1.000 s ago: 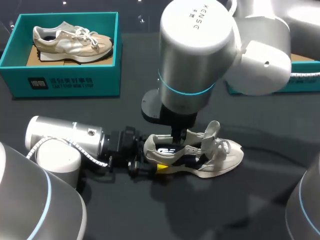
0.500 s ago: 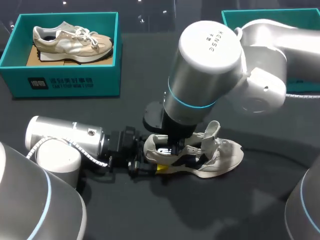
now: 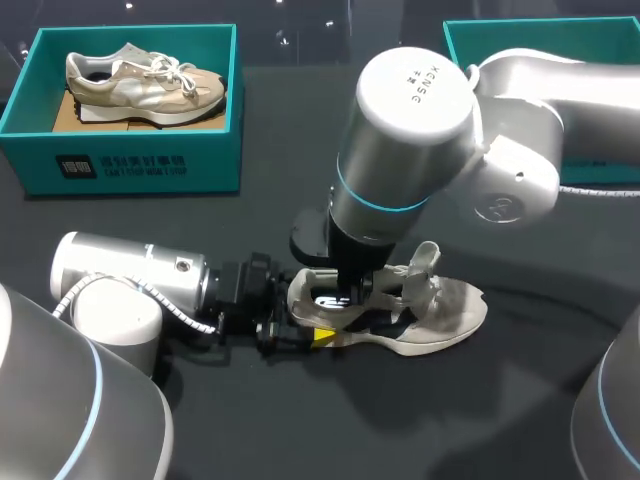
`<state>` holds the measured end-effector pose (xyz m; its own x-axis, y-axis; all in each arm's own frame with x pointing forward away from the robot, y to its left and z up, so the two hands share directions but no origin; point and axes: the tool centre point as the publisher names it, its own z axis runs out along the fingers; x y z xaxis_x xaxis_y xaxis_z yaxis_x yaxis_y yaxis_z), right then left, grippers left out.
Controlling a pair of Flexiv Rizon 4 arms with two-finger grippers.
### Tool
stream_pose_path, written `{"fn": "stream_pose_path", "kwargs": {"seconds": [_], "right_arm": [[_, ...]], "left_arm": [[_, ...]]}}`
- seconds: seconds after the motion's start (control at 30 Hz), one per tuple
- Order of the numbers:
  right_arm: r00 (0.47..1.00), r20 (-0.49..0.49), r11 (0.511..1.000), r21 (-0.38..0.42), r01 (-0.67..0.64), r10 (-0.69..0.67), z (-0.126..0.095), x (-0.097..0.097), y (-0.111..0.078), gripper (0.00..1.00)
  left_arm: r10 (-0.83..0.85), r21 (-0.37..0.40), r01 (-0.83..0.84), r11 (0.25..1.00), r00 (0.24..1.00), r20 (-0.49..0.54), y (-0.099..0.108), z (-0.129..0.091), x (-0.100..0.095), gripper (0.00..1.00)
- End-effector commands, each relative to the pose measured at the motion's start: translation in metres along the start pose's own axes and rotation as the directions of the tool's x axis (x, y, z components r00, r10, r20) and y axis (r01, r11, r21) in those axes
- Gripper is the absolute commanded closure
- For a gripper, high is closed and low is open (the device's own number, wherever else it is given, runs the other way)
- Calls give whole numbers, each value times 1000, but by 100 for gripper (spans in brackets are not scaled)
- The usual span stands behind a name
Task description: Take the shoe out of the shoebox, open the shoe tongue, remove and reinsert the insole, then place the shoe into the shoebox
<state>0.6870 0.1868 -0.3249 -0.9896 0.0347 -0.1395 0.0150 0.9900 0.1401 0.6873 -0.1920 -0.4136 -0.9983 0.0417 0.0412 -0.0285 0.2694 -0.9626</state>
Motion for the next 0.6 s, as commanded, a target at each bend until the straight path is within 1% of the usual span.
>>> {"fn": "stream_pose_path", "kwargs": {"seconds": [0.03,0.1,0.37,0.6], "right_arm": [[1000,-12,1000,3,10,-10,16,-6,4,100],[1000,-17,1000,13,1,-1,22,-8,0,100],[999,-35,1000,10,-10,10,39,-15,-20,100],[998,-21,998,16,-59,59,45,-21,-38,100]], "left_arm": [[0,0,0,1000,1000,0,1,0,1,100],[0,0,0,1000,1000,0,1,0,1,100],[0,0,0,1000,1000,0,1,0,1,100],[0,0,0,1000,1000,0,1,0,1,100]]}}
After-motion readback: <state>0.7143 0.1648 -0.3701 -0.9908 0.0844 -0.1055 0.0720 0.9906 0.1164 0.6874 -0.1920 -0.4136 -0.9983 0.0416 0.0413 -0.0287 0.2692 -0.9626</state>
